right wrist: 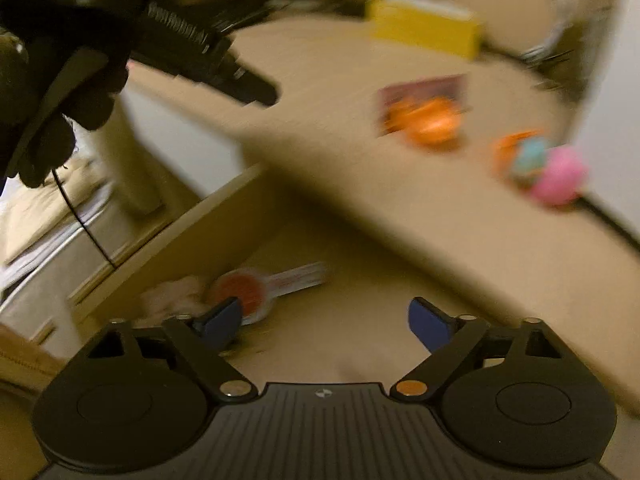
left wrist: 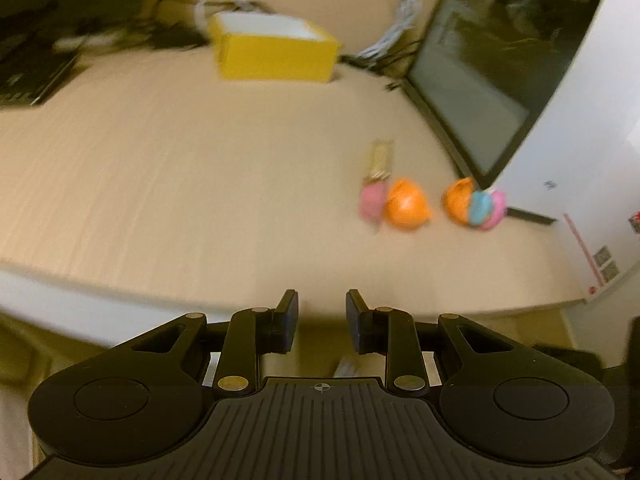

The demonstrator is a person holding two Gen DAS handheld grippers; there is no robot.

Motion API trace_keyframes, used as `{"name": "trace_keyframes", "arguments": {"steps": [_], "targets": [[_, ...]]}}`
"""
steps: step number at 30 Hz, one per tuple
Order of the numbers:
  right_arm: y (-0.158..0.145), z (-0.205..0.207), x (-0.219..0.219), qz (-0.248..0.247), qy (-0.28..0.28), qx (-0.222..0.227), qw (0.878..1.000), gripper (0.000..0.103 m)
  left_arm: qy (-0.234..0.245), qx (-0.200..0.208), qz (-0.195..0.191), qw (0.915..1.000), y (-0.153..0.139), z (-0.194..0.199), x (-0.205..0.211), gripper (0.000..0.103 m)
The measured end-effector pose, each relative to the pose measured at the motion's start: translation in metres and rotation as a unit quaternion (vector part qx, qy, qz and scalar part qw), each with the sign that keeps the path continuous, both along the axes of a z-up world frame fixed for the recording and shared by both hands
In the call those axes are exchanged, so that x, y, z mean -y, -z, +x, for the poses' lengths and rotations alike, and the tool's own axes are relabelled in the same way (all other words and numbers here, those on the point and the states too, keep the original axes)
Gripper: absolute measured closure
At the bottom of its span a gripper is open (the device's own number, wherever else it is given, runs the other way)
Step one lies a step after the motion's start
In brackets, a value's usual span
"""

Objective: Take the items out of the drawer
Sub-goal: 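Set the stick package on the desk with the left while the right places the toy by the pumpkin, then grasp the white lace cloth in the drawer with the left gripper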

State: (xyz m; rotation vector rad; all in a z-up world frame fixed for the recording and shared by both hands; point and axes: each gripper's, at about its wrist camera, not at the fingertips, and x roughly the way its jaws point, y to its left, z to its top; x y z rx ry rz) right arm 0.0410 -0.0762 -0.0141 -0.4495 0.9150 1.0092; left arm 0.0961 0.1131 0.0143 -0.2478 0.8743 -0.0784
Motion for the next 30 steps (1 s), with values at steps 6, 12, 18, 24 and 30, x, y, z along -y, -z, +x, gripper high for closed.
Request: {"name": "trace_keyframes", "arguments": {"steps": [6,12,18,24,30], "targets": [[0.039,-0.004,-0.049,-0.013,-0.124,-0.103,0.987,0.027,-0.037,-0.037,0.016,0.9985,0.009,-0.025,-0.009,0.074],[0.065,0.004,-0.077,-0.043,-0.135,-0.168,0.976,0.049,-0.048,-0.037,0.019,0.9980,0.007,-0.038,-0.011,0.074],[0.068,-0.016,-0.069,-0.098,-0.157,-0.097,0.978,0.064,-0.043,-0.040,0.015,0.9982,0.009,-0.036,-0.007,0.074],[0.073,-0.001,-0.035,-0.142,-0.130,-0.011,0.981,0.064,-0.025,-0.044,0.011,0.9987,0.013,-0.032,0.000,0.074],[0.063,0.025,-0.006,-0.133,-0.039,0.004,0.990,0.063,-0.009,-0.052,0.012,0.9985,0.017,-0.029,0.007,0.074]]}}
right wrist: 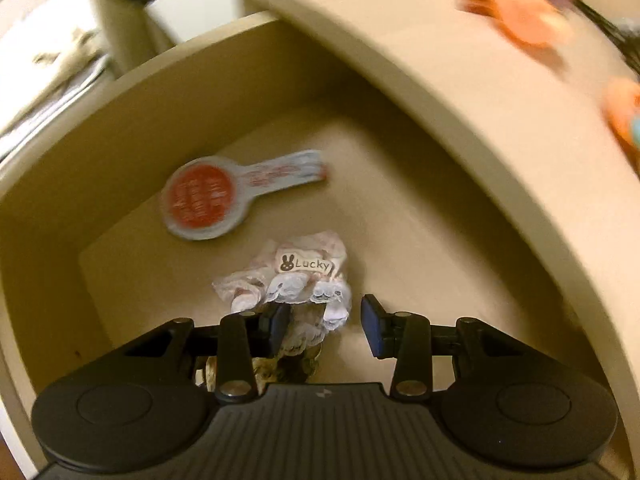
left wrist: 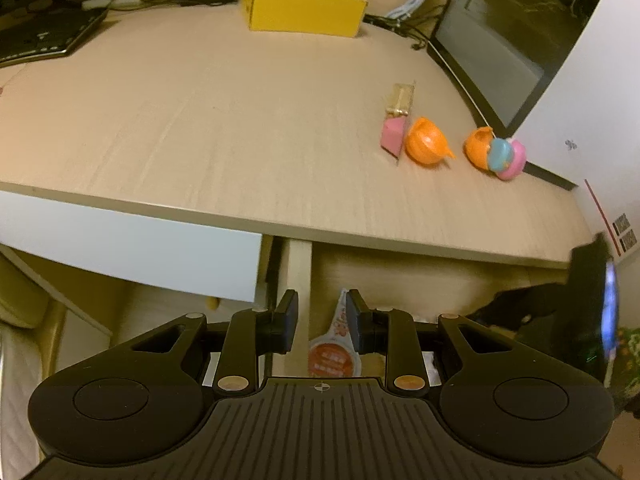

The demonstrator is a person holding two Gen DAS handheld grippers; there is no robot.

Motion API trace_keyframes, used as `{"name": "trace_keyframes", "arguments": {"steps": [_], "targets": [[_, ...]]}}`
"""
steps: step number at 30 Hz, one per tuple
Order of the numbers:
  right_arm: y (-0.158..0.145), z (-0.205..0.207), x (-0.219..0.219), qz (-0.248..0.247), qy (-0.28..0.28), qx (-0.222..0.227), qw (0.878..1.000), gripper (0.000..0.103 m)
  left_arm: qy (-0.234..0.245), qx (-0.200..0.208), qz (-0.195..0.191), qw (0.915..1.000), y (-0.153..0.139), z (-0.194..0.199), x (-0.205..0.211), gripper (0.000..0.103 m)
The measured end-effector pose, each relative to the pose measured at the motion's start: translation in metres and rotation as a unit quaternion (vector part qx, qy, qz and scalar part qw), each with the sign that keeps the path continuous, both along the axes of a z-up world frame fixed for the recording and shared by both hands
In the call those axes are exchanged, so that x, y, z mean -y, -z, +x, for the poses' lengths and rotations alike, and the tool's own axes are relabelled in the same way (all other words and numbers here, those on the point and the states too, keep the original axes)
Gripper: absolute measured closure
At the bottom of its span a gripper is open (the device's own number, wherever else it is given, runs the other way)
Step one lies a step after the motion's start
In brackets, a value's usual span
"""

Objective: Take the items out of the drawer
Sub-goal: 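Grasp the white lace cloth in the drawer with the left gripper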

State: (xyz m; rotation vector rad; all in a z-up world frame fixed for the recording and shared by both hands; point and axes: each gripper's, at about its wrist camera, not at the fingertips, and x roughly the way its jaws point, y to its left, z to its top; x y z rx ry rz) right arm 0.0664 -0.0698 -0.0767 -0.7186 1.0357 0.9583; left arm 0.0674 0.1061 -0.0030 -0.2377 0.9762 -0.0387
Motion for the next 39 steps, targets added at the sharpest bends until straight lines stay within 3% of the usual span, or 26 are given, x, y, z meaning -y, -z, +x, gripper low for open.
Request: {"name": "trace_keyframes", "arguments": {"steps": [3,5,8,12,17,26,33,39], "targets": [[-0.016,0.001,0.013,0.038,0.026,-0.007,0.999,0.057,0.006,-0.003,0.000,1.0000,0.001,0.002,0.002,0.074],[-0.026,0.002,0.023,0.061,0.048,-0.002,0.997,0.046,0.013,-0.005,-0.002,0.9999,0.002,0.003,0.004,0.074],[-0.040,0.008,0.042,0.084,0.099,0.014,0.991,0.041,0.032,-0.006,-0.003,0.9995,0.005,0.003,0.009,0.074],[-0.048,0.011,0.076,0.104,0.190,0.027,0.976,0.037,0.098,-0.006,-0.006,0.9951,0.013,0.001,0.024,0.074],[-0.048,0.015,0.117,0.104,0.266,0.037,0.958,0.037,0.195,-0.028,-0.005,0.9805,0.031,0.001,0.057,0.074],[-0.042,-0.008,0.144,0.097,0.300,0.032,0.949,0.037,0.240,-0.022,0.012,0.9705,0.061,0.026,0.098,0.074],[-0.042,-0.021,0.145,0.095,0.300,0.029,0.949,0.037,0.255,-0.077,0.080,0.9606,0.104,0.047,0.119,0.072],[-0.047,-0.022,0.145,0.083,0.291,0.042,0.952,0.037,0.260,-0.104,0.052,0.9587,0.120,0.055,0.118,0.074]]}}
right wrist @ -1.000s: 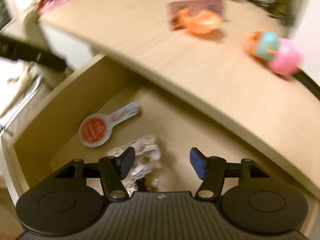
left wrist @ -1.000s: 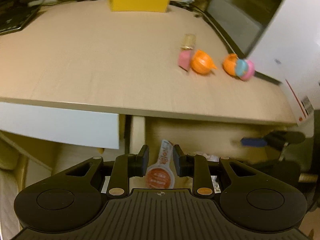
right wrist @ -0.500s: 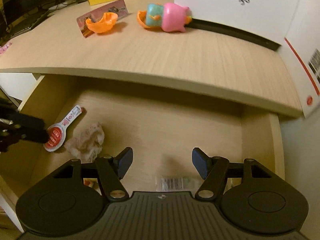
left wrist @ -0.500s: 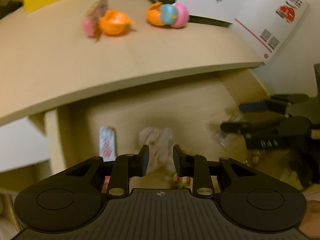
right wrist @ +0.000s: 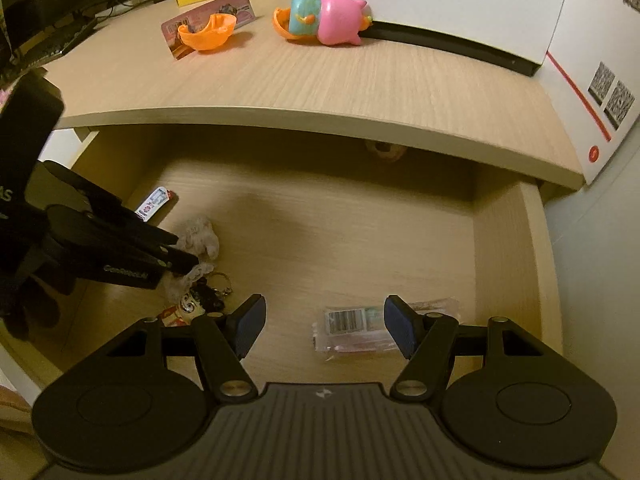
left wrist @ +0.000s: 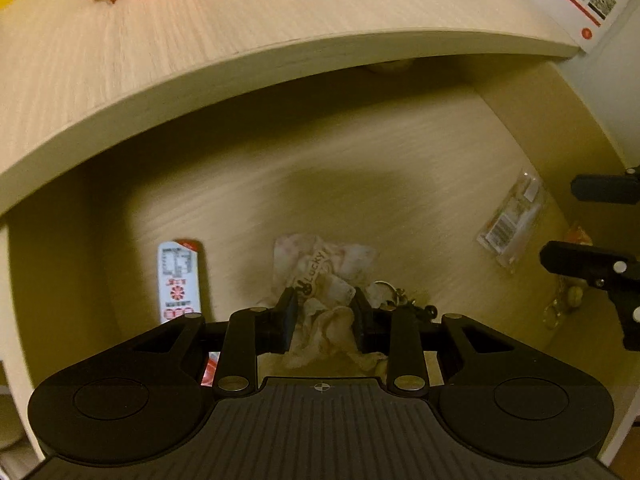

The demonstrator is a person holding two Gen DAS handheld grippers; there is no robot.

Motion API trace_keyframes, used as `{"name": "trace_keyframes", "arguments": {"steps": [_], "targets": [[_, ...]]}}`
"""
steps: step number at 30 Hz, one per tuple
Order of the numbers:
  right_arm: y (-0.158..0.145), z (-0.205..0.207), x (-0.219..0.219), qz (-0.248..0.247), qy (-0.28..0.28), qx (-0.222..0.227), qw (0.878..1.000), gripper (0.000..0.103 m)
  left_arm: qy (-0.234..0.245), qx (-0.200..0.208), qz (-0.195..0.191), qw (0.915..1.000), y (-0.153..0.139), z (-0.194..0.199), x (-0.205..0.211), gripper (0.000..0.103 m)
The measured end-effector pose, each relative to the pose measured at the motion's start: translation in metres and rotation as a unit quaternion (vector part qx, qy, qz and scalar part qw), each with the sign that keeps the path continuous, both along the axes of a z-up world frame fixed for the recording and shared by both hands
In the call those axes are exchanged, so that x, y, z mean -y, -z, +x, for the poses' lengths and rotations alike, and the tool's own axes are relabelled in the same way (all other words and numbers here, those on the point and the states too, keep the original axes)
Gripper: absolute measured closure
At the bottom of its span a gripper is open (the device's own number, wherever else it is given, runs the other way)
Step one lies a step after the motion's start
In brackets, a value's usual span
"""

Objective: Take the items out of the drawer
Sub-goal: 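Grasp the cartoon figurine keychain with the right gripper while the left lifts the lace cloth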

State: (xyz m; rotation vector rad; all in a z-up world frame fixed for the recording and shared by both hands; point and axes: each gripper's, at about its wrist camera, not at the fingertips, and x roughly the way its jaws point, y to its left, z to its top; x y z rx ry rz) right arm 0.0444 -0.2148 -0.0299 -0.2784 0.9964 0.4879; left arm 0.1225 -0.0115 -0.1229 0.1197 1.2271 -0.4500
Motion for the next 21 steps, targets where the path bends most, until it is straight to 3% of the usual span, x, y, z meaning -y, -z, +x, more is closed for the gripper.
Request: {"name": "trace_keyframes", "arguments": {"steps": [2,4,9,14,21], "targets": [[-0.001,0.000,-0.004,-0.012,-0.014,0.007,1.000,0.037,-0.013,-0.014,-0.019,0.9996,-0.003,0.003,-0.006,0.087],[-0.003,0.000,-0.010,-0.015,-0.041,0.004,0.999,0.036,-0.026,-0.017,-0.032,0.9990,-0.013,-0.001,-0.016,0.089],[-0.001,0.001,-0.044,-0.003,-0.147,-0.038,0.988,0.031,-0.067,-0.003,-0.079,0.9946,-0.052,-0.023,-0.051,0.090],[0.018,0.001,-0.094,-0.029,-0.231,-0.071,0.970,0.031,-0.112,0.010,-0.105,0.9881,-0.075,-0.044,-0.082,0.090],[0.052,0.001,-0.136,-0.090,-0.277,-0.100,0.951,0.029,-0.166,0.002,-0.113,0.9797,-0.077,-0.062,-0.112,0.090]]}}
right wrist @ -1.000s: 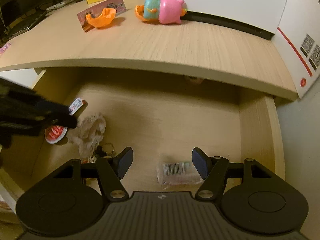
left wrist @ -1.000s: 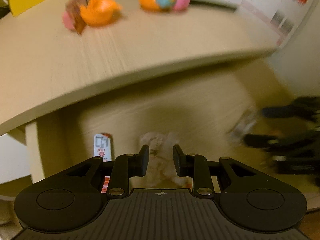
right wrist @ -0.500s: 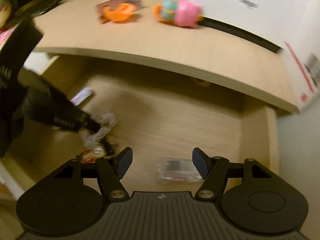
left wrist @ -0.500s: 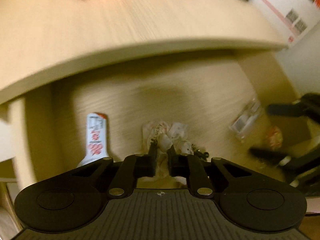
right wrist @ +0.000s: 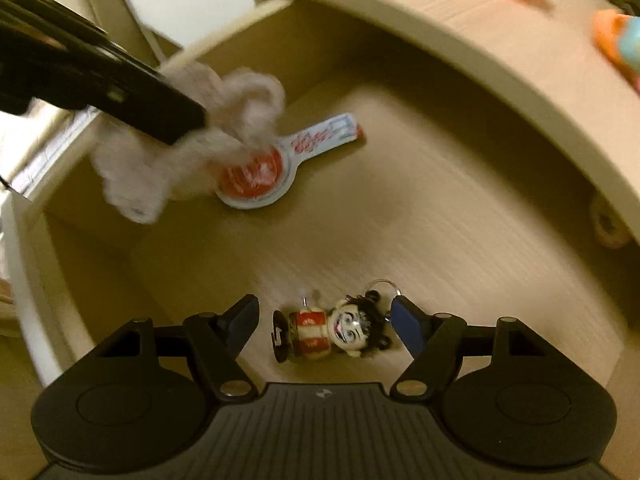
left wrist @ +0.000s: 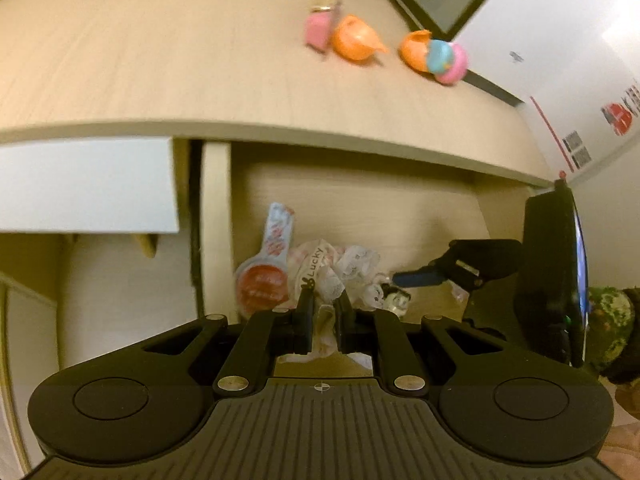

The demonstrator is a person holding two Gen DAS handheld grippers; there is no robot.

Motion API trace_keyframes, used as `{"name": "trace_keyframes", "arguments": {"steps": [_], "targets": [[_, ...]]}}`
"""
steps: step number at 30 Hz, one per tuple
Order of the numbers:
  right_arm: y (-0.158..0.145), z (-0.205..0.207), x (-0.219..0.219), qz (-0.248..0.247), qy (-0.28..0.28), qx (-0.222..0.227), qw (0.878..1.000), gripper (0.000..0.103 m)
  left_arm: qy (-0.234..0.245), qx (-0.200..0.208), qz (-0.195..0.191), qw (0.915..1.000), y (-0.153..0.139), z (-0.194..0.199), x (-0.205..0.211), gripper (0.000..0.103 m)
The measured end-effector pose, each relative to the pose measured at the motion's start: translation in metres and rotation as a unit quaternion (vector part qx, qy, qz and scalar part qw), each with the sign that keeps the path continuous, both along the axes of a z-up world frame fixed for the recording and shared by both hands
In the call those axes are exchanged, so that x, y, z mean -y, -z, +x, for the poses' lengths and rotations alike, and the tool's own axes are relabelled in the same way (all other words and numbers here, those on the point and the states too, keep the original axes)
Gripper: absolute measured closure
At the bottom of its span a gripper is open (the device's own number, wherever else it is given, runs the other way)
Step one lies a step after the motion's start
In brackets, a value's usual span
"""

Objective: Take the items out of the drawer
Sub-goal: 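Grasp the cartoon figurine keychain with the right gripper while the left lifts the lace cloth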

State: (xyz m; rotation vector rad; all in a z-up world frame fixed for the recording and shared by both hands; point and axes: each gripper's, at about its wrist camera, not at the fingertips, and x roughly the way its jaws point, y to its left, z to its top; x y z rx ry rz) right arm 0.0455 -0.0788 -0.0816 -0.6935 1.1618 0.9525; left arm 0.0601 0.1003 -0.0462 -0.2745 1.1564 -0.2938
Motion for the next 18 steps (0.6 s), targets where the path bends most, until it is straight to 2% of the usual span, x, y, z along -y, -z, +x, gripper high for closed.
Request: {"name": "trace_keyframes", "arguments": {"steps": [3,5,10,14,18], "targets": [[0.003,0.001,-0.004,-0.010,-0.008,-0.002,1.000,0.031,-0.007,-0.006,-0.006,0.9999,0.001,-0.002,-0.004,0.090],[0.003,0.000,-0.003,-0.012,-0.009,0.000,1.000,0.038,-0.004,-0.009,-0.006,0.9999,0.002,-0.003,-0.003,0.090],[-0.007,-0.002,0.005,-0.005,0.013,0.010,1.000,0.041,0.025,-0.013,0.000,0.9996,0.004,-0.002,0.009,0.090],[-0.027,-0.002,0.023,0.014,0.044,0.022,0.999,0.042,0.056,-0.006,0.001,0.9984,-0.002,-0.001,0.017,0.090],[-0.060,0.007,0.043,0.047,0.098,0.036,0.993,0.042,0.066,0.035,-0.017,0.9970,-0.027,0.007,0.018,0.090]]}}
